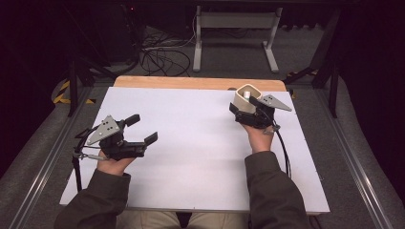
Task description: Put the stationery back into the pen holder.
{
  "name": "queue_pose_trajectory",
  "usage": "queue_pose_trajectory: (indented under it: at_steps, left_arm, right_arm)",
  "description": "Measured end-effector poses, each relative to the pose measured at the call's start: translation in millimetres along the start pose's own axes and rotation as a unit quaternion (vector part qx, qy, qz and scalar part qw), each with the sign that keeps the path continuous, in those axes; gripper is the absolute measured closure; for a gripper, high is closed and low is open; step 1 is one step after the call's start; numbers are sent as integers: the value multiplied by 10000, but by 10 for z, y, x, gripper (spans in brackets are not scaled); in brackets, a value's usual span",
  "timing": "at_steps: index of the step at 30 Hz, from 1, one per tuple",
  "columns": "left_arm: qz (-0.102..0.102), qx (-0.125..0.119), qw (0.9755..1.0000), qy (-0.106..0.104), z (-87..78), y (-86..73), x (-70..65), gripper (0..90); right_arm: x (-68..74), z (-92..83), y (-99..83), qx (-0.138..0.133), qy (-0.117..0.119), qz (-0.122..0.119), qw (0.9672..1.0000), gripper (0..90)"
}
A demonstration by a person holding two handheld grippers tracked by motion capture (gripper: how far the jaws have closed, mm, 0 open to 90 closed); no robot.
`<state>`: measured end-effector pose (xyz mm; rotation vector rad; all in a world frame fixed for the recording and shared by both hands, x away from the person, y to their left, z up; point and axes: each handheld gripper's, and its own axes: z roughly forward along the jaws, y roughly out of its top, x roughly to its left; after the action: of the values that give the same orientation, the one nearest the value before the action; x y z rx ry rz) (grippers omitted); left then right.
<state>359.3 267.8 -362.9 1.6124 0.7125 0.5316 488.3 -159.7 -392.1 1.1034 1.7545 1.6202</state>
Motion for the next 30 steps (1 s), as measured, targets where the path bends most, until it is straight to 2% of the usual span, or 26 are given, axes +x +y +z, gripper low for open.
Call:
queue_pose_trajectory:
  at_steps: [14,21,30]
  left_arm:
    - [27,18,10000,-12,5,0,-10,72]
    - [36,10,10000,-4,-6,8,-10,72]
    - [18,-23,10000,-32,-3,18,-30,72]
  right_arm:
    - [229,-218,-3,99,224,-97,9997,40]
    - [262,-340,-68,142,316,-63,9994,27]
    - [317,-511,-75,79,371,-135,9992,20]
